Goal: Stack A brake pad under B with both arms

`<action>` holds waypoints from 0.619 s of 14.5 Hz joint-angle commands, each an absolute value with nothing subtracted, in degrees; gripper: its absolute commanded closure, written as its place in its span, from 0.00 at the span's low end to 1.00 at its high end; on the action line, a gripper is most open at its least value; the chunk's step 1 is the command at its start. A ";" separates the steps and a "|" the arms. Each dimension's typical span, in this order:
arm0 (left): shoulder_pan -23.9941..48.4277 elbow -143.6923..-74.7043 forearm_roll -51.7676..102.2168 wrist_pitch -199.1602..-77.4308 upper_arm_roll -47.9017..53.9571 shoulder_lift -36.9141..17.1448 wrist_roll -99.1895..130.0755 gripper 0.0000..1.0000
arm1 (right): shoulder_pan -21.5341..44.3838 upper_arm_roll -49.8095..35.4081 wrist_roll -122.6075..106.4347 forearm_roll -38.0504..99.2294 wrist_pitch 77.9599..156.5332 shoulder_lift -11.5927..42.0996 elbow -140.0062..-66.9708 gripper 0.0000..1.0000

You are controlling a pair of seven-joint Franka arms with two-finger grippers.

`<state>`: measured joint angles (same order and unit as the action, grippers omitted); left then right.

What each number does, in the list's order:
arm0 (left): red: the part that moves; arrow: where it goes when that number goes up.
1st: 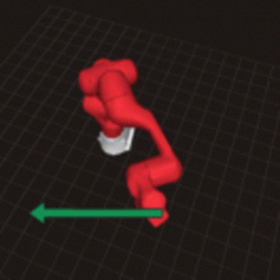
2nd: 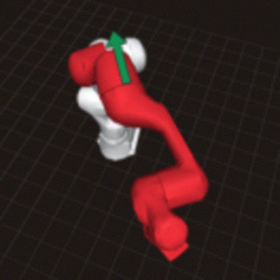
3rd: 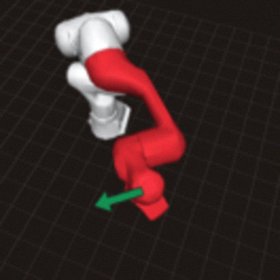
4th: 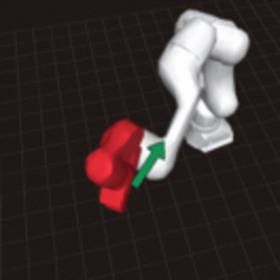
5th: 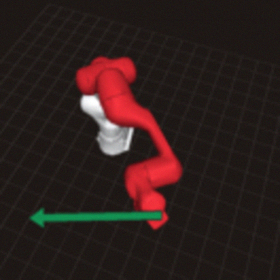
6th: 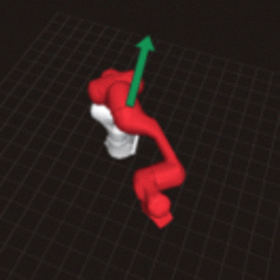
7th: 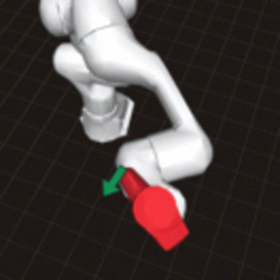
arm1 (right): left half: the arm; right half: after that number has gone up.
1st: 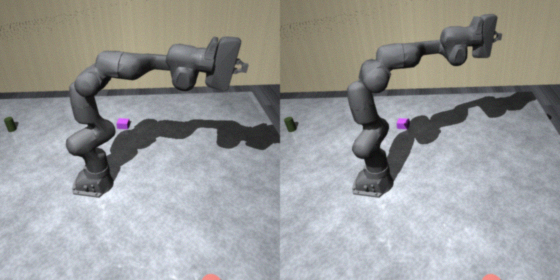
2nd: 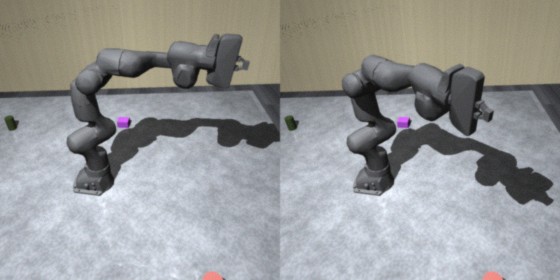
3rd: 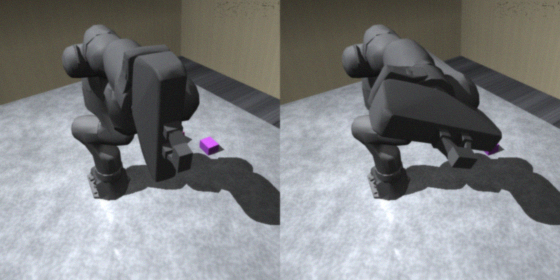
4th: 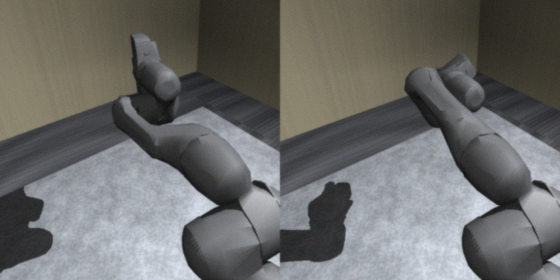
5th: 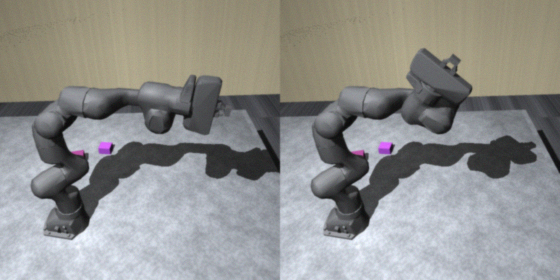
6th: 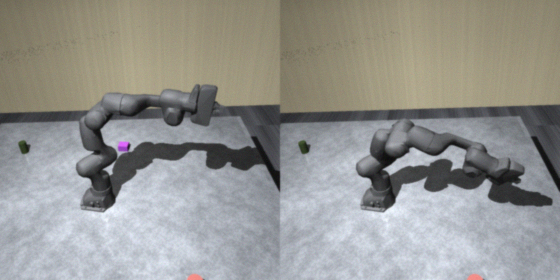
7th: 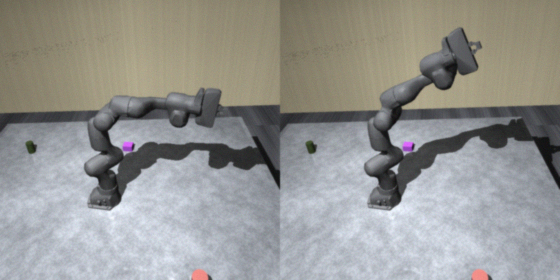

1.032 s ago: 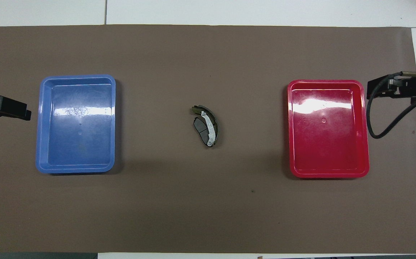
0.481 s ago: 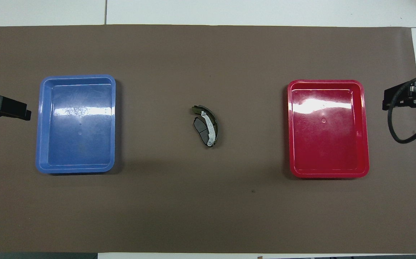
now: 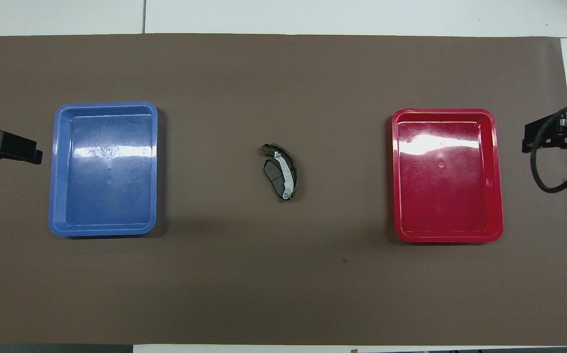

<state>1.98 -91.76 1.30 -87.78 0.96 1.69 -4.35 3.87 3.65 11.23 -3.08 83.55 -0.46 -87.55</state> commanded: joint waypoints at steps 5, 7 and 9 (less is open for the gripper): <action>1.85 -92.90 0.62 -87.80 0.88 2.81 -3.78 0.02 | 2.55 3.78 9.58 -0.97 84.02 -1.85 -89.83 0.00; 1.93 -92.90 0.62 -87.80 0.88 2.81 -3.78 0.02 | 2.81 3.78 8.45 -1.05 83.59 -1.24 -88.25 0.00; 1.85 -92.90 0.62 -87.89 0.88 2.81 -3.78 0.02 | 3.08 3.78 7.56 -0.97 81.92 -0.18 -85.88 0.00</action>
